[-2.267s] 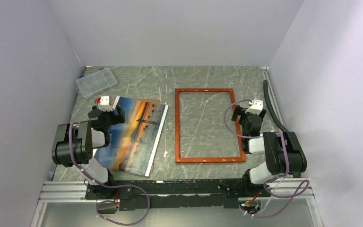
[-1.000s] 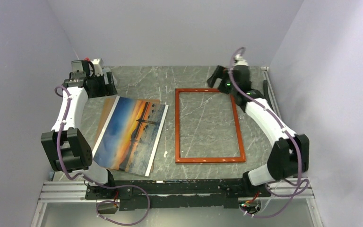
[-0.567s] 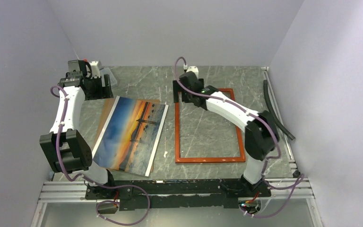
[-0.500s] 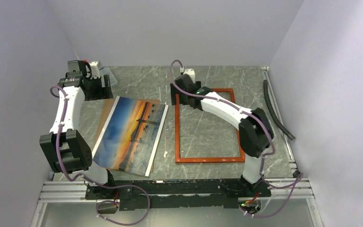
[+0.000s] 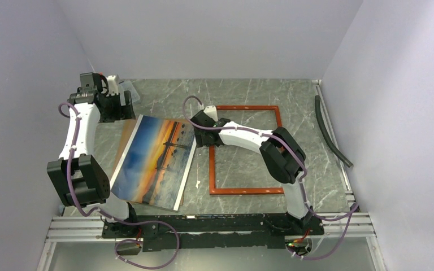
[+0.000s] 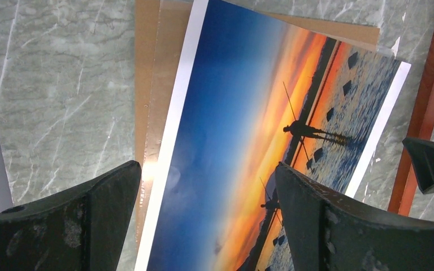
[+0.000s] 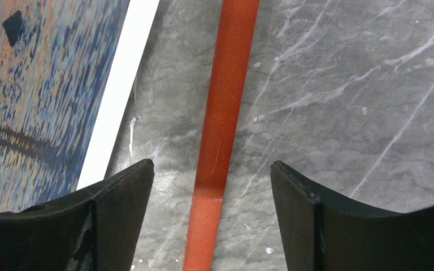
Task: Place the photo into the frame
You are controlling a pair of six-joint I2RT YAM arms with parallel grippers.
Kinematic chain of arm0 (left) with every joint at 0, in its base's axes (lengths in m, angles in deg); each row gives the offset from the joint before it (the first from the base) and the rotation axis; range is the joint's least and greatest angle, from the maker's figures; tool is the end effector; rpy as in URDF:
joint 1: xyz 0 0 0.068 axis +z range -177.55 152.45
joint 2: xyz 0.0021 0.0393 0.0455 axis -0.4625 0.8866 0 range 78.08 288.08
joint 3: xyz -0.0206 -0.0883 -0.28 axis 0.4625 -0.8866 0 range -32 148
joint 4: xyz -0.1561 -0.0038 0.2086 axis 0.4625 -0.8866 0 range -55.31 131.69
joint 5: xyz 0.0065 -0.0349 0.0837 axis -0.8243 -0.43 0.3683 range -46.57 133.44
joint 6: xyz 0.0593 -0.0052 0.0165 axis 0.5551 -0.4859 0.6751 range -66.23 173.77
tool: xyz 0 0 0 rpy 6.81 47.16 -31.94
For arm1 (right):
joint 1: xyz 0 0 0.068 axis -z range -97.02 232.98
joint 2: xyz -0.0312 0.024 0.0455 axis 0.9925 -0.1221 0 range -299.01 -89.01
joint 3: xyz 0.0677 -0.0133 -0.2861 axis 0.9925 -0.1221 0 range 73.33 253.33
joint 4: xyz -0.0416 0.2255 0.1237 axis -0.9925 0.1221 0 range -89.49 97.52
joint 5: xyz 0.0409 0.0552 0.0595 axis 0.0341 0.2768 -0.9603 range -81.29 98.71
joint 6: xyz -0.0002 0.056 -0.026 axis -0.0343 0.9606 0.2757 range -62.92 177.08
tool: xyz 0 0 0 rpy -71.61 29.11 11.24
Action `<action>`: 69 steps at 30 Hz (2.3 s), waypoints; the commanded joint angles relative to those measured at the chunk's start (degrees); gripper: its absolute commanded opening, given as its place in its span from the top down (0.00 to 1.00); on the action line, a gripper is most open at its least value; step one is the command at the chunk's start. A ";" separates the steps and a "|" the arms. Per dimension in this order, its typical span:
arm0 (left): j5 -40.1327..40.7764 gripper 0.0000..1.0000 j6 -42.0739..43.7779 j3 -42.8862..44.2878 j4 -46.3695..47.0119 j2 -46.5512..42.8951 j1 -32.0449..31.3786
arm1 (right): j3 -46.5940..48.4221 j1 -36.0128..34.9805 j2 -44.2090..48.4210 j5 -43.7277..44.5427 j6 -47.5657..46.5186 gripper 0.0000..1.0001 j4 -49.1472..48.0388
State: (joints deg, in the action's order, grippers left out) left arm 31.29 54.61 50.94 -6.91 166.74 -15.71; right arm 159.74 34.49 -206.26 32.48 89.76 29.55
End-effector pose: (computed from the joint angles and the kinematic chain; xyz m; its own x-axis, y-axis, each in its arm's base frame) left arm 0.3267 0.0585 0.3378 -0.7961 -0.1523 -0.5857 -0.0689 0.9843 -0.1623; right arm 0.3122 0.3245 0.1934 -0.7800 -0.1359 -0.6108 -0.1546 0.9877 -0.0224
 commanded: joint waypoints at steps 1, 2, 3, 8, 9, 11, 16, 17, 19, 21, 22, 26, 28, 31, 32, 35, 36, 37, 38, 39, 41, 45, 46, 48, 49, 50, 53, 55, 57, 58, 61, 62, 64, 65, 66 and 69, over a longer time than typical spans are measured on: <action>-0.31 0.06 -0.47 3.84 -3.24 -1.22 0.38 | -0.32 -0.38 -1.52 1.04 3.22 0.24 -1.45; -0.07 0.06 -0.30 4.23 -3.67 -1.07 0.38 | -0.69 -0.45 -1.88 0.85 3.42 0.26 -1.77; 0.28 0.06 -0.06 4.40 -3.91 -1.11 0.43 | -0.91 -0.60 -2.31 0.70 3.59 0.29 -2.11; 0.63 0.06 1.43 3.99 -4.89 -1.79 0.47 | -1.00 -0.96 -4.64 0.35 4.35 0.37 -2.72; 0.72 0.06 1.72 3.94 -5.23 -1.87 0.47 | -0.86 -0.93 -4.85 0.49 4.66 0.39 -2.65; 1.11 0.06 2.09 3.90 -5.80 -2.05 0.47 | -0.86 -0.99 -4.68 0.57 4.78 0.46 -2.80; -0.62 0.06 2.49 3.30 -6.36 -2.84 0.47 | 0.93 -1.15 -2.28 0.61 4.91 0.78 -0.84; -1.43 0.06 2.55 3.22 -6.48 -2.88 0.47 | 2.05 -1.11 -1.42 0.36 5.07 0.82 0.16; -2.98 0.06 2.59 2.94 -6.75 -2.76 0.40 | 4.87 -1.17 0.54 -0.63 5.52 0.86 2.93; -4.60 0.06 3.03 2.62 -7.13 -2.43 0.38 | 8.94 -1.16 2.83 -2.41 6.06 0.89 5.77; -4.97 0.06 3.28 2.47 -7.20 -2.25 0.34 | 10.71 -1.13 3.92 -3.26 6.40 0.91 7.13; -7.10 0.06 3.64 1.07 -6.83 -2.28 -0.13 | 16.81 -1.00 8.50 -7.24 7.95 0.92 10.18; -7.97 0.06 3.66 0.20 -6.57 -2.58 -1.05 | 19.79 -0.81 9.86 -9.41 9.15 0.92 11.55; -8.60 0.06 3.56 -0.73 -6.51 -3.33 -3.36 | 23.35 0.17 10.96 -13.93 11.01 0.93 12.70; -9.05 0.06 3.25 -0.97 -6.57 -3.63 -4.34 | 23.96 0.54 11.37 -16.36 11.61 0.93 12.46; -10.16 0.06 2.32 -1.38 -6.42 -5.01 -8.06 | 24.58 2.11 12.74 -22.14 13.98 0.93 11.00; -10.34 0.06 2.01 -1.46 -6.28 -5.52 -9.31 | 24.59 2.70 13.13 -24.13 14.84 0.93 10.26; -10.44 0.06 1.69 -1.43 -6.03 -6.13 -10.57 | 24.74 3.23 13.49 -26.21 15.51 0.93 9.62; -10.80 0.06 1.44 -1.37 -5.80 -6.74 -11.27 | 24.95 3.92 13.93 -28.23 16.19 0.93 9.05; -11.20 0.06 1.23 -1.08 -5.69 -7.20 -12.16 | 25.27 4.51 14.10 -29.84 16.91 0.93 8.65; -12.68 0.06 0.89 -0.15 -5.95 -7.95 -13.73 | 25.75 5.61 14.62 -33.71 18.13 0.93 7.59; -14.30 0.06 -0.05 2.05 -6.38 -9.08 -16.02 | 24.77 7.92 15.95 -41.04 22.08 0.93 3.92; -14.47 0.06 -0.37 2.56 -6.44 -9.30 -16.63 | 24.16 8.21 16.34 -42.21 23.05 0.93 2.59; -14.56 0.06 -0.56 3.08 -6.34 -9.84 -17.56 | 22.03 8.63 17.17 -44.82 25.84 0.93 -0.98; -14.51 0.06 -2.10 3.04 -6.15 -10.09 -17.89 | 20.33 8.94 17.61 -46.35 27.63 0.93 -3.72; -14.39 0.06 -2.79 2.98 -5.89 -10.29 -18.25 | 18.70 9.28 17.97 -47.94 29.51 0.93 -6.39; -14.46 0.06 -3.36 3.13 -5.79 -10.28 -19.03 | 13.87 9.72 19.01 -50.84 34.56 0.93 -15.80; -14.58 0.06 -3.81 3.72 -5.85 -10.11 -19.56 | 11.14 10.08 19.69 -52.09 37.24 0.93 -20.66; -14.68 0.06 -4.47 4.34 -5.62 -10.06 -20.20 | 8.63 10.55 20.16 -53.64 40.04 0.93 -25.63; -14.74 0.06 -4.83 4.60 -5.38 -10.01 -20.64 | 7.44 10.83 20.33 -54.13 41.10 0.93 -27.39; -14.48 0.06 -5.94 6.00 -5.32 -9.63 -22.12 | 4.91 11.51 20.97 -54.84 43.07 0.90 -30.92; -14.28 0.06 -6.20 6.47 -5.32 -9.50 -22.61 | 3.88 11.62 21.27 -55.01 43.46 0.87 -31.88; -14.10 0.06 -6.96 7.12 -4.93 -9.39 -23.57 | 2.83 12.01 21.65 -55.34 43.77 0.78 -32.70; -14.07 0.06 -7.30 7.25 -4.54 -9.41 -24.07 | 2.40 12.14 21.85 -55.43 43.97 0.73 -33.15; -14.06 0.06 -7.68 7.31 -4.04 -9.32 -24.60 | 1.96 12.39 21.96 -55.56 44.23 0.69 -33.65; -13.68 0.06 -8.74 7.60 -2.75 -8.94 -26.25 | 2.64 12.86 21.74 -56.28 43.83 0.58 -32.43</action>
State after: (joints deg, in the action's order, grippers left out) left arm 18.05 48.47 56.23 -12.31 158.09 -40.17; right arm 161.49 46.89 -187.77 -20.90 131.51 3.48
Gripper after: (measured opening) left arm 0.942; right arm 0.359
